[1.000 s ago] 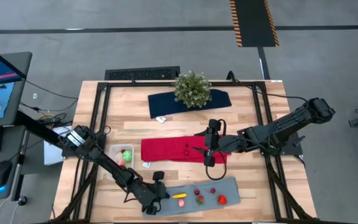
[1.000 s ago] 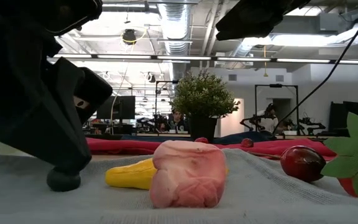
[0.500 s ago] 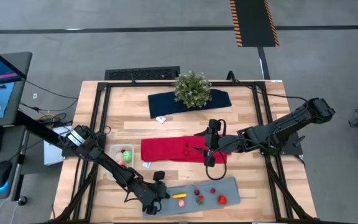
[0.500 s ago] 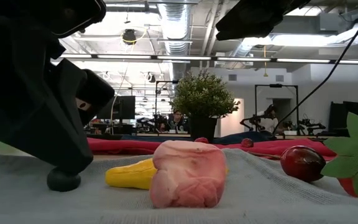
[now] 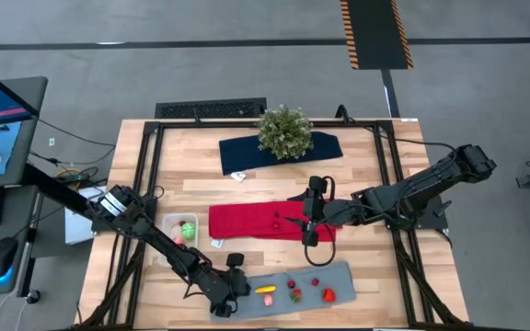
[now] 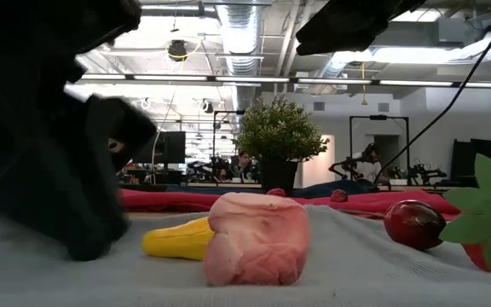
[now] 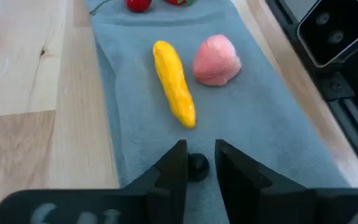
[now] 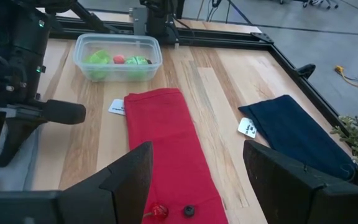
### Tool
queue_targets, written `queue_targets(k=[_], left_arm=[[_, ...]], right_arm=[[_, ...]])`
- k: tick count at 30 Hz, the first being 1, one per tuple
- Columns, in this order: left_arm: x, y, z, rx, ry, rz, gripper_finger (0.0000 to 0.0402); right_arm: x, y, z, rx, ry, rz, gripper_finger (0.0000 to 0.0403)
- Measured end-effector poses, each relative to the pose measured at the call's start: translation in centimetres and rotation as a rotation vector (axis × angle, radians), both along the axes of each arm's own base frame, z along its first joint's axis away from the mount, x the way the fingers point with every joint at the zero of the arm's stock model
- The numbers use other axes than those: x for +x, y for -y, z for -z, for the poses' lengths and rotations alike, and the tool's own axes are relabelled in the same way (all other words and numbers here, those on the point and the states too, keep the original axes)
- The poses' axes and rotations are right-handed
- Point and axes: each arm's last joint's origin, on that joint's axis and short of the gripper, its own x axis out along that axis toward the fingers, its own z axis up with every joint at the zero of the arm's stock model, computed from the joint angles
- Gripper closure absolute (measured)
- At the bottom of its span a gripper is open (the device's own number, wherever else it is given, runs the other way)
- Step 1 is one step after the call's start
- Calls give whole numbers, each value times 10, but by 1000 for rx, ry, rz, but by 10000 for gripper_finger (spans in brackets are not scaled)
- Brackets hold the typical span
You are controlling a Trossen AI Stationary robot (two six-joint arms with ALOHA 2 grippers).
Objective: Pick and placing Produce into tupperware
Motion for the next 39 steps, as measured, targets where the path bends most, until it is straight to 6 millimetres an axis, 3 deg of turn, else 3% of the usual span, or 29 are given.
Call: queue_targets(k=[11,25,34,39], left_arm=[[-1,0,2,11,-15,4,274],[0,-1,9,19,-15,-46,365],[1,-1,9,20,-7,-62,352],[3,-1,8,50,1,-97,365]], right_arm=[[0,0,0,0,0,0,128],[0,0,0,0,-1,0,128],[0,0,0,0,-1,0,128],[0,0,0,0,-1,0,128]])
